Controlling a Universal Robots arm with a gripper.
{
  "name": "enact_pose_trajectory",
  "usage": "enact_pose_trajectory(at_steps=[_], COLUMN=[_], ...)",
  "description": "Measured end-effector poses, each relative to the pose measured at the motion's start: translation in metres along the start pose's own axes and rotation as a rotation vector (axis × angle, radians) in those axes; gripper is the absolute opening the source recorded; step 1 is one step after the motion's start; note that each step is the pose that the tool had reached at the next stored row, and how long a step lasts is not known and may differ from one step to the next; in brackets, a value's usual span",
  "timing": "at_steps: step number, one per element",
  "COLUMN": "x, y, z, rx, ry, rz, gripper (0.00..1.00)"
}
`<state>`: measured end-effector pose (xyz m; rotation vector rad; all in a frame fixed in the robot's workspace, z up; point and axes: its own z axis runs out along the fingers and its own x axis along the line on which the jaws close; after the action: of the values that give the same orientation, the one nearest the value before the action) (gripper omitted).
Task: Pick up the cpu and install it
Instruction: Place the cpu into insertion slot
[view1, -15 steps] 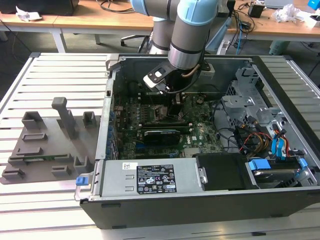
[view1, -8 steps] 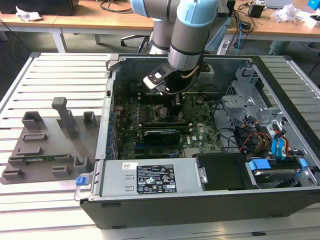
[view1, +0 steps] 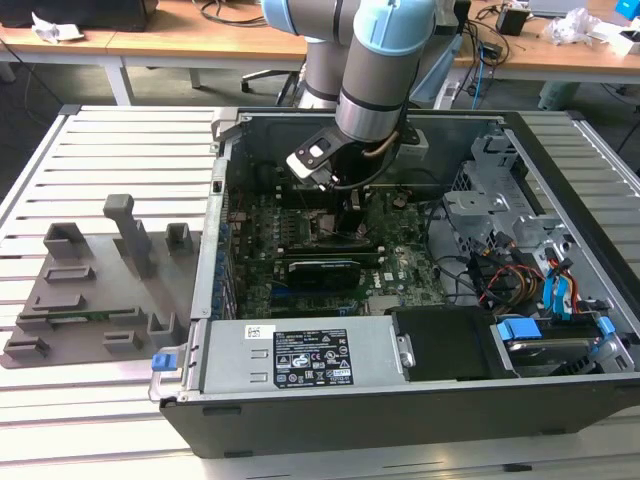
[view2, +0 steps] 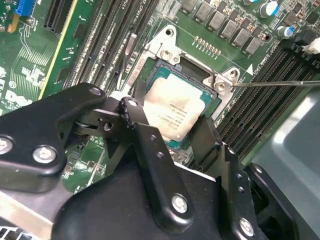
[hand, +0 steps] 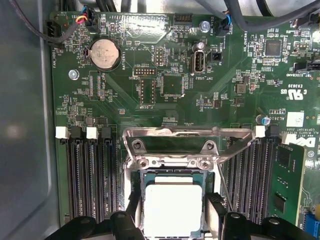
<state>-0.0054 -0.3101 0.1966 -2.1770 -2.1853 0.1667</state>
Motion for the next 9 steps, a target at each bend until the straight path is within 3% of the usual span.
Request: enact_pose_trajectory(at_steps=[4, 9], x=[-0.0001, 0.0004], y=[0.0, -0.0021], z=[0.0, -0.0173], rx=[0.0002, -0.0015], ry=[-0.0003, -0.0003], rz=[0.0, 0.0], gripper=[0.62, 0.62])
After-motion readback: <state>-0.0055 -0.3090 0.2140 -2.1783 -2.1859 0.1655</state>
